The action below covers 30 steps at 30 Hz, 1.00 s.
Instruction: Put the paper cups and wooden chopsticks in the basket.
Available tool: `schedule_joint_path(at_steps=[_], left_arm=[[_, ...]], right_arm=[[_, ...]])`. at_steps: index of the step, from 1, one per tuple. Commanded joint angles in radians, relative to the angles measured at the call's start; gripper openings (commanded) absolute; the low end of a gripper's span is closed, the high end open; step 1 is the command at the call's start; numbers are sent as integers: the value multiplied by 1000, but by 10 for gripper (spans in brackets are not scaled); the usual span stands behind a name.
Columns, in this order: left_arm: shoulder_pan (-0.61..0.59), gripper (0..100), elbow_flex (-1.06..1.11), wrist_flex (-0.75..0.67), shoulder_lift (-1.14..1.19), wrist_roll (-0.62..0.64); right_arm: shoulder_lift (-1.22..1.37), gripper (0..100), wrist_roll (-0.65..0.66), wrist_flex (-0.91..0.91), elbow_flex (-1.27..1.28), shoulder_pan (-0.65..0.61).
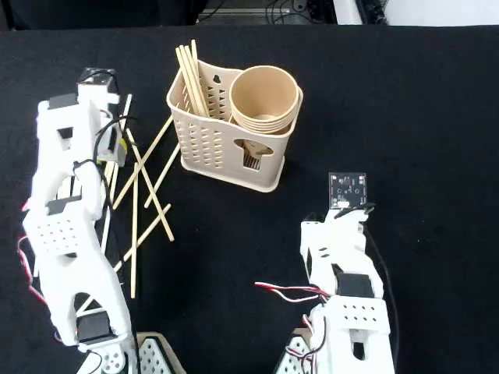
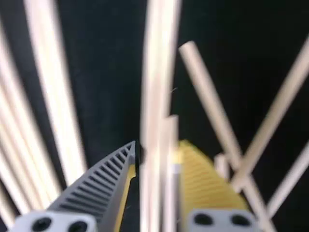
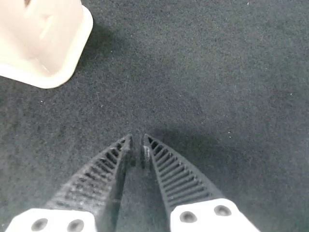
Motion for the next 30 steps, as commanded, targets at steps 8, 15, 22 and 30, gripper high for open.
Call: schedule_joint_path(at_steps=[8,15,22,30], left_arm=[[10,29,-107,137,12,-15],[65,29,-183,295,-100,-15],[125,29,-191,348,-304,-6],[105,29,-165,348,-453,-5]], right_arm=[[-15,43,6,-15,-4,-14],[-15,43,6,-15,-4,-14],[-15,42,6,-12,-4,-14],[-15,42,6,-12,-4,-14]])
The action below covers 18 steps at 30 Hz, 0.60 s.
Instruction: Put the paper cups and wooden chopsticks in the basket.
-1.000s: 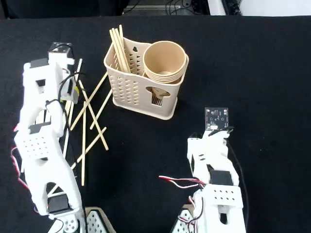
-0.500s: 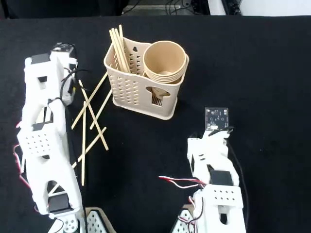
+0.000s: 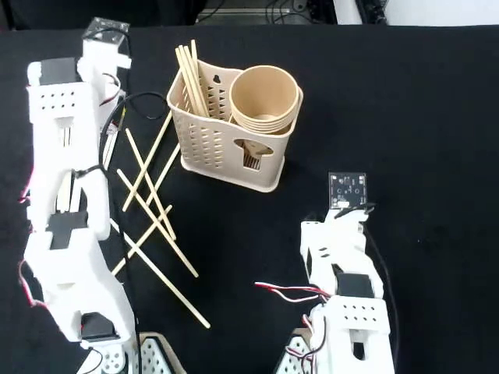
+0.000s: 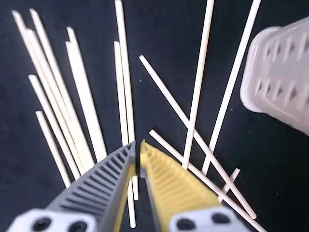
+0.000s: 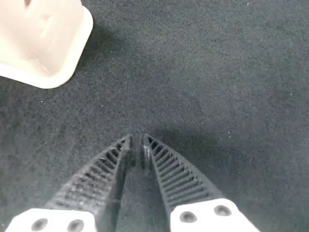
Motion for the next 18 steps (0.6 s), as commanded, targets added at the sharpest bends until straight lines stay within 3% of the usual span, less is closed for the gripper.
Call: schedule_joint_path(at_steps=[1,4,9,18], left_arm=[[-16,29,1,-3,-101,0],[-38,54,76,-68,-71,-26],[-104,272,153,-210,75,-60],[-153,280,-21,-273,407,-60]], right_arm=[[-15,42,6,-12,-4,-12],[-15,42,6,-11,-4,-12],[-15,42,6,-11,-4,-12],[-15,42,6,-11,-4,-12]])
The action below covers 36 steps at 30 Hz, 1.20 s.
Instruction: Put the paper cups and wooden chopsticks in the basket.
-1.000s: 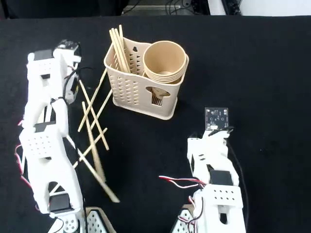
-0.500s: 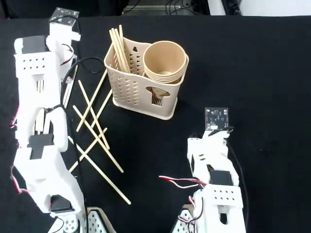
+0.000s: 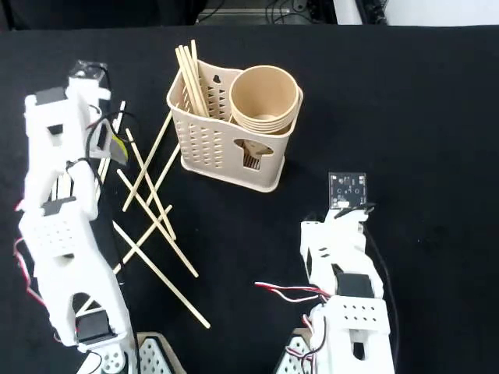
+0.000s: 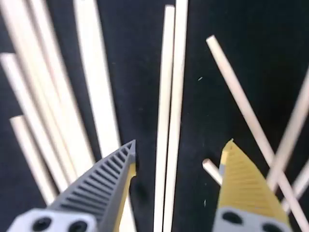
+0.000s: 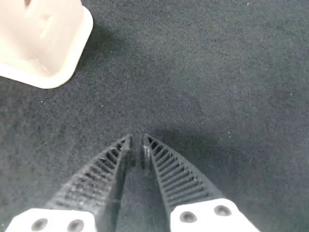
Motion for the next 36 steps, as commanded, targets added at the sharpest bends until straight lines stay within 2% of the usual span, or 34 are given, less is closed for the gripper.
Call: schedule_joint_path(at_steps=[1,5,8,10,17,24,27,32,34,36], left_arm=[[-7,271,-147,-11,137,-6],[-13,136,-237,11,255,-6],[-2,20,-321,92,301,-6],[5,46,-371,166,311,-6],[41,29,-581,404,315,-6],[48,29,-676,407,279,3],[48,29,-668,407,221,51],[48,30,-541,405,117,54],[47,33,-481,394,117,6],[38,78,-427,351,147,-41]], right_arm=[[-15,42,6,-11,-4,-12],[-15,42,6,-11,-4,-12],[-15,42,6,-11,-4,-12],[-15,42,6,-11,-4,-12],[-15,42,6,-11,-4,-12],[-15,42,6,-12,-4,-11],[-15,42,6,-12,-4,-11],[-15,42,6,-12,-4,-11],[-15,42,6,-12,-4,-11],[-15,42,6,-11,-4,-11]])
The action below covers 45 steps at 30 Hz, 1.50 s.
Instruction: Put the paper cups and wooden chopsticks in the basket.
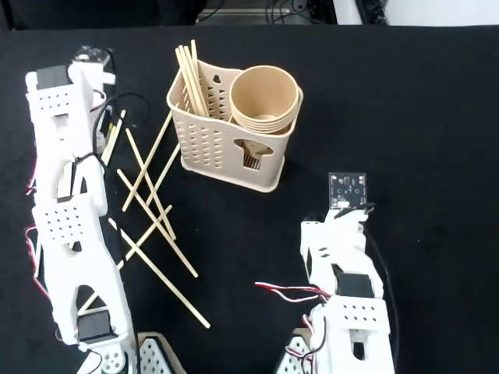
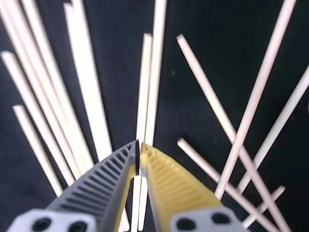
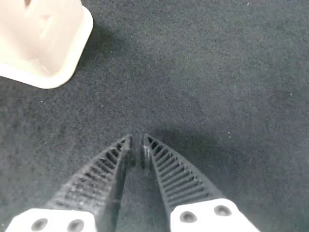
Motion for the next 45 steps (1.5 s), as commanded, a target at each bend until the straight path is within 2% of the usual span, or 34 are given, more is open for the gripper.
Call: schedule_joint_path(at_steps=[1,4,6,10,15,20,24,28,45], left_arm=[[-12,116,94,-71,-15,-78],[-35,227,111,-146,63,-84],[-45,267,111,-183,118,-84],[-56,209,107,-210,180,-86],[-47,24,30,-130,186,-81],[-16,27,-70,12,183,-81],[-15,29,-150,11,180,-75],[-15,29,-171,11,130,-18],[-19,29,-171,11,-310,190]], right_arm=[[-15,42,6,-11,-4,-11],[-15,42,6,-11,-4,-11],[-15,42,6,-11,-4,-11],[-15,42,6,-11,-4,-9],[-15,42,6,-11,-4,-9],[-15,42,6,-11,-4,-9],[-15,42,6,-11,-4,-9],[-15,42,6,-11,-4,-9],[-15,42,6,-11,-4,-9]])
